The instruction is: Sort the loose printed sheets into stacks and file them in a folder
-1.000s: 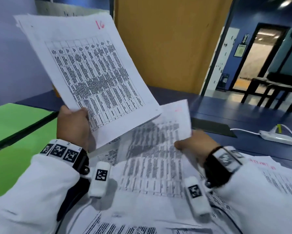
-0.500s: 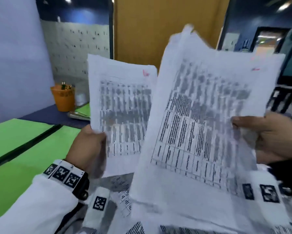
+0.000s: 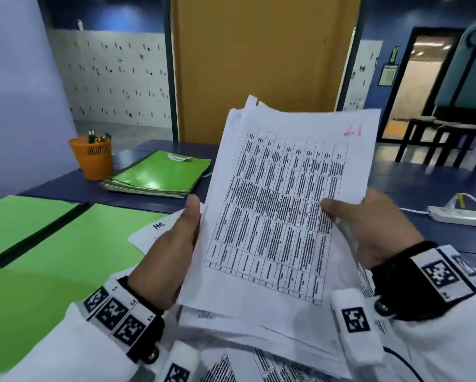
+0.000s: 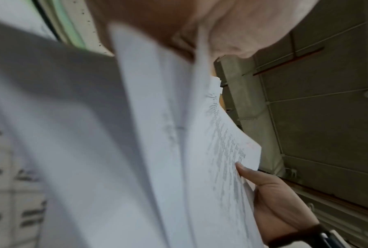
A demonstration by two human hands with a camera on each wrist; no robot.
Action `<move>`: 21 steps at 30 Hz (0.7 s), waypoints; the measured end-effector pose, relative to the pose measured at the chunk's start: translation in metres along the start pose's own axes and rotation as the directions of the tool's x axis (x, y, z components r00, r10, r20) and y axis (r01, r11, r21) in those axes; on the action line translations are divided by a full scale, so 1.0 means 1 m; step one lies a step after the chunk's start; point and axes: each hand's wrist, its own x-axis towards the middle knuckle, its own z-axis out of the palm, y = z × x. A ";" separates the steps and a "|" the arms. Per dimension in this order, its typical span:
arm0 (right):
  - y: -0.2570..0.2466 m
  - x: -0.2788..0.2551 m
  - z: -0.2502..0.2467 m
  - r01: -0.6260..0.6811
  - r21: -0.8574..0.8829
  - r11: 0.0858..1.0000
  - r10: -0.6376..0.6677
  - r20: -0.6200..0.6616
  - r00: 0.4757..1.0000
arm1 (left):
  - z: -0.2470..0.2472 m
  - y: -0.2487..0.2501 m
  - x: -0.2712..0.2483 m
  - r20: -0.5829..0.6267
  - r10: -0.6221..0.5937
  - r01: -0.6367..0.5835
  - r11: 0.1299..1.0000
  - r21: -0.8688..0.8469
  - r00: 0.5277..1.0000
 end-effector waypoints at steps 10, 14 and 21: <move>-0.032 -0.025 0.012 0.372 -0.380 0.847 -0.401 0.003 0.916 | -0.003 0.009 -0.005 -0.071 0.240 -0.239 0.971 0.024 0.968; -0.031 -0.029 0.012 0.342 -0.295 0.892 -0.360 -0.007 0.933 | 0.000 0.013 -0.008 -0.058 0.232 -0.237 0.966 -0.103 0.971; -0.014 -0.034 0.008 0.274 -0.153 0.950 -0.288 -0.083 0.954 | -0.001 -0.007 0.000 0.128 -0.019 0.041 0.985 -0.169 0.992</move>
